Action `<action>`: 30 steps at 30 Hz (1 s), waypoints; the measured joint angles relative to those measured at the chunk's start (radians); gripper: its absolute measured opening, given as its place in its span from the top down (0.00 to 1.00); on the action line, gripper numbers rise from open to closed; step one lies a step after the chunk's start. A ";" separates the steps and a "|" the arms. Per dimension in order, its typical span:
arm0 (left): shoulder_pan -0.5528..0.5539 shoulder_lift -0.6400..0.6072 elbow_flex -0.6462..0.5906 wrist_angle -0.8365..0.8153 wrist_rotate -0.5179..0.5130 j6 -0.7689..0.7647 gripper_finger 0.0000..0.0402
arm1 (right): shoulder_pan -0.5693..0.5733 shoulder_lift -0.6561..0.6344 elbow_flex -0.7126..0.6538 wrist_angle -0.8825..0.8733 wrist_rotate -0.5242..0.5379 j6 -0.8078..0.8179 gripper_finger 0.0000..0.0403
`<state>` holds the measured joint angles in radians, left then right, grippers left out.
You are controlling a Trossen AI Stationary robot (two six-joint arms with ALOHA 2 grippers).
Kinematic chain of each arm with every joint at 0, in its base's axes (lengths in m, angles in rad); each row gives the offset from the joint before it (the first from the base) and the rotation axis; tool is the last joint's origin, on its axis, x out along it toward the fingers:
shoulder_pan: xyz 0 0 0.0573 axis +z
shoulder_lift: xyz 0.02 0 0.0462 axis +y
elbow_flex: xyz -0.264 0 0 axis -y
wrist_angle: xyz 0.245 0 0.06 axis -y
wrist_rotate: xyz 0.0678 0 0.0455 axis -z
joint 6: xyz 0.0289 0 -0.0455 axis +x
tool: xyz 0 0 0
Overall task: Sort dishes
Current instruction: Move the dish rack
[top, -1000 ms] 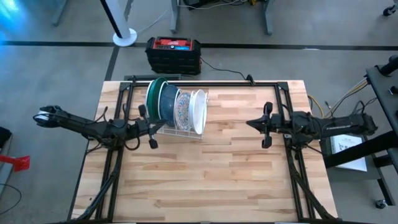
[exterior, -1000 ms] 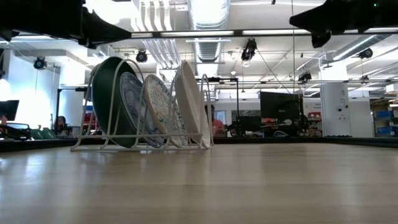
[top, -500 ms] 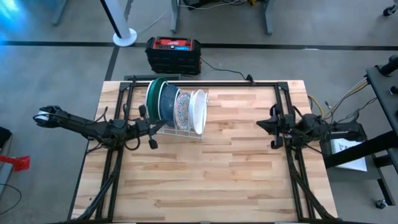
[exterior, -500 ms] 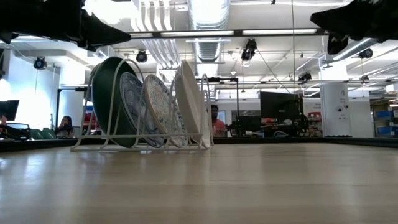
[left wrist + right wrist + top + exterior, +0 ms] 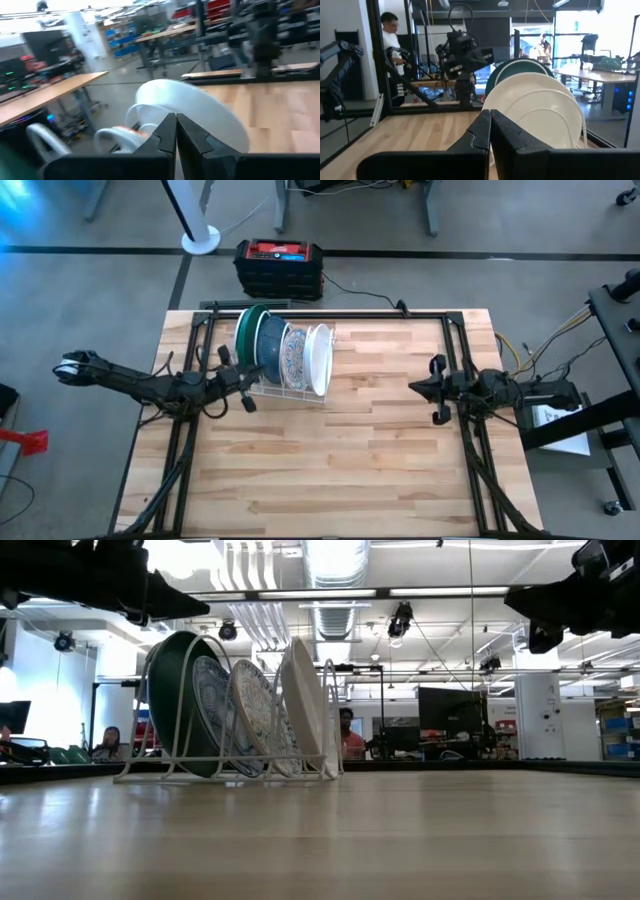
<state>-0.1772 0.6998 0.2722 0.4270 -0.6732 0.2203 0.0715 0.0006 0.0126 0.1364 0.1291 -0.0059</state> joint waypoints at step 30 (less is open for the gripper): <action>0.308 -0.064 -0.007 -0.085 -0.888 0.156 1.00 | 0.000 0.009 -0.003 -0.031 0.004 0.012 1.00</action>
<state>0.1312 0.6356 0.2653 0.3417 -1.5609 0.3767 0.0715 0.0093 0.0093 0.1054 0.1333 0.0066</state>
